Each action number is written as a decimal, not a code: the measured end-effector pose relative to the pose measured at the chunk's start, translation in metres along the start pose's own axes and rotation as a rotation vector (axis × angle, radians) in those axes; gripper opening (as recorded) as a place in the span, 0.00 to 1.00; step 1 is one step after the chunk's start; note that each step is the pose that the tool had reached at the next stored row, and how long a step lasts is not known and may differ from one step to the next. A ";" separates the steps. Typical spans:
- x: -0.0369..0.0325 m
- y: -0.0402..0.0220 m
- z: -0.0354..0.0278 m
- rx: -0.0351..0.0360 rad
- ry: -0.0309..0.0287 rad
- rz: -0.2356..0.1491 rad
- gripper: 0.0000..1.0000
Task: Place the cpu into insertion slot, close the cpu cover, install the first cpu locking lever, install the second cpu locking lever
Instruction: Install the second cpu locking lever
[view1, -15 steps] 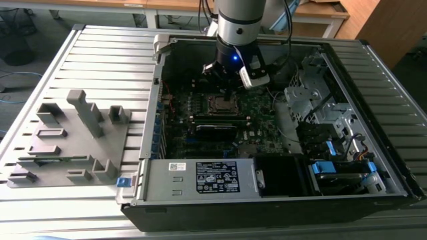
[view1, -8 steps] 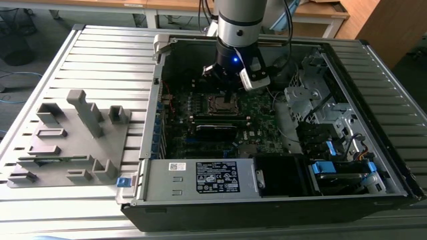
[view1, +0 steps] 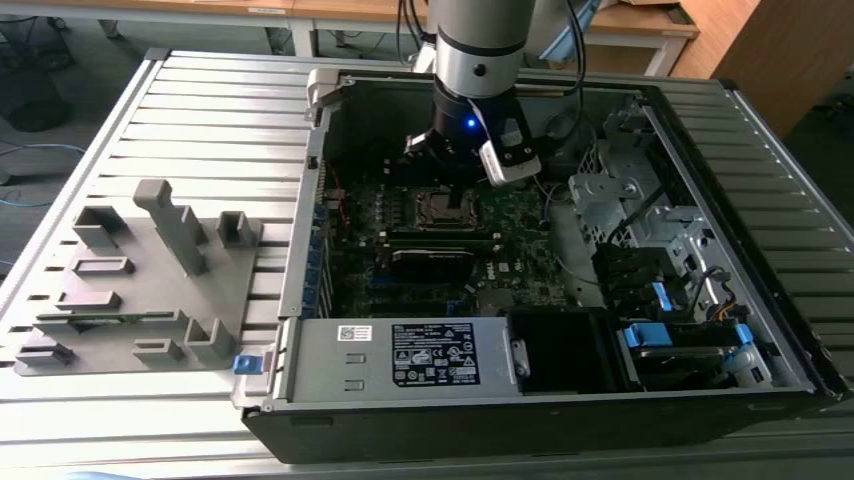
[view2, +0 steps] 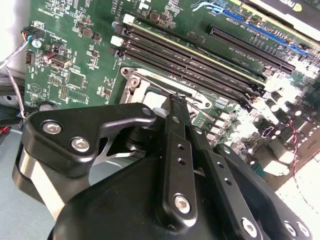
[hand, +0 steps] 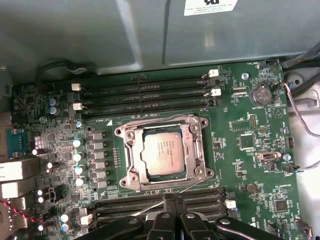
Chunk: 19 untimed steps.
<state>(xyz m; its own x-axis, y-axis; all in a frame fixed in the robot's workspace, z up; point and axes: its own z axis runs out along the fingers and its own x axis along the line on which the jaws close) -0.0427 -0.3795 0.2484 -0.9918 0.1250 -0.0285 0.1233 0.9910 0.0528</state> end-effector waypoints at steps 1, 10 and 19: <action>0.0007 -0.0002 0.0005 0.0000 -0.0001 0.000 0.11; 0.0130 -0.0022 0.0050 0.0002 -0.0004 0.000 0.11; 0.0149 -0.0024 0.0054 -0.0003 -0.0009 0.000 0.11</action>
<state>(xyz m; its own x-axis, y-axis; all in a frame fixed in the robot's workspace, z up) -0.0575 -0.3797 0.2424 -0.9917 0.1249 -0.0294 0.1233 0.9910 0.0531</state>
